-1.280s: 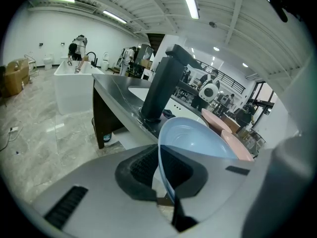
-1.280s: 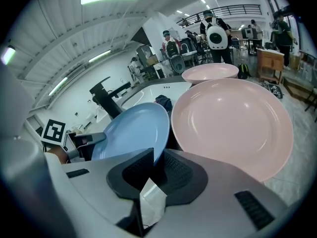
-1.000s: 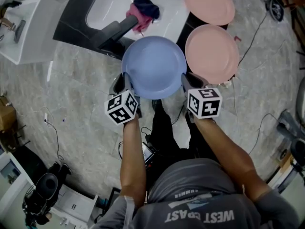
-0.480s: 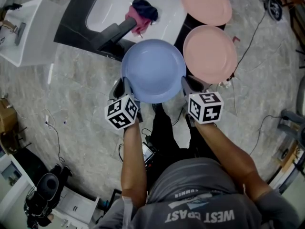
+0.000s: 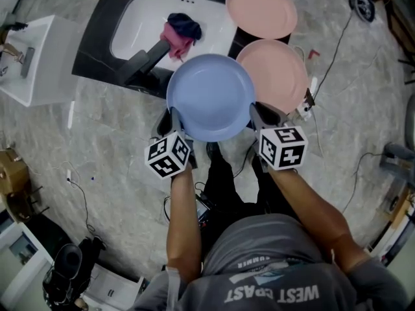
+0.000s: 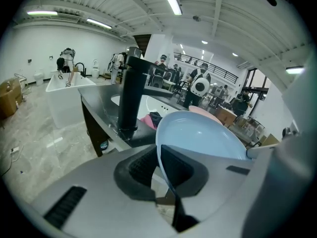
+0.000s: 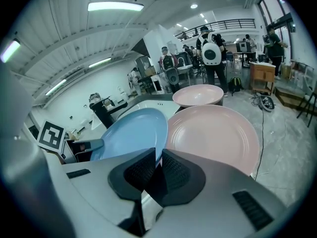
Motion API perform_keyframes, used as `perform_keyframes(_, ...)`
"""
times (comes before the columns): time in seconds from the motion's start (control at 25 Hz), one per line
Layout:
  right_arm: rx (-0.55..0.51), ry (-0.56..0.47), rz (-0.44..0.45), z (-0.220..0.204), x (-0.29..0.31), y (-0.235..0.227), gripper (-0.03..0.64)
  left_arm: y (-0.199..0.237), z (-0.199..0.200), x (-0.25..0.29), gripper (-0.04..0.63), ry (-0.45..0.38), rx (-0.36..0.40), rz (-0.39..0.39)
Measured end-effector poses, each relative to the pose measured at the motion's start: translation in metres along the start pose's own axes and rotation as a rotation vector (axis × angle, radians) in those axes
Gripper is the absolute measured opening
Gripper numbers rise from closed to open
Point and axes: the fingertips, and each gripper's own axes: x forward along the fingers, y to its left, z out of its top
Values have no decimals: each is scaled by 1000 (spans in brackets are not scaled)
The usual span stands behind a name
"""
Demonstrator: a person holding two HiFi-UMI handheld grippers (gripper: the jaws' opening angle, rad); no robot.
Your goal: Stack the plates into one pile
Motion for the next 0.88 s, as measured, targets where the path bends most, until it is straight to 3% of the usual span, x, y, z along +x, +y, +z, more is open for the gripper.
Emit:
perform_keyframes(0.44,52,-54,-63,19,-31,-63,64,-74,12,25,28,2,48,-80)
perform_keyframes(0.88,87,-70,-93,24,-49,-118,63,-132,4,47,31,29,85,-112)
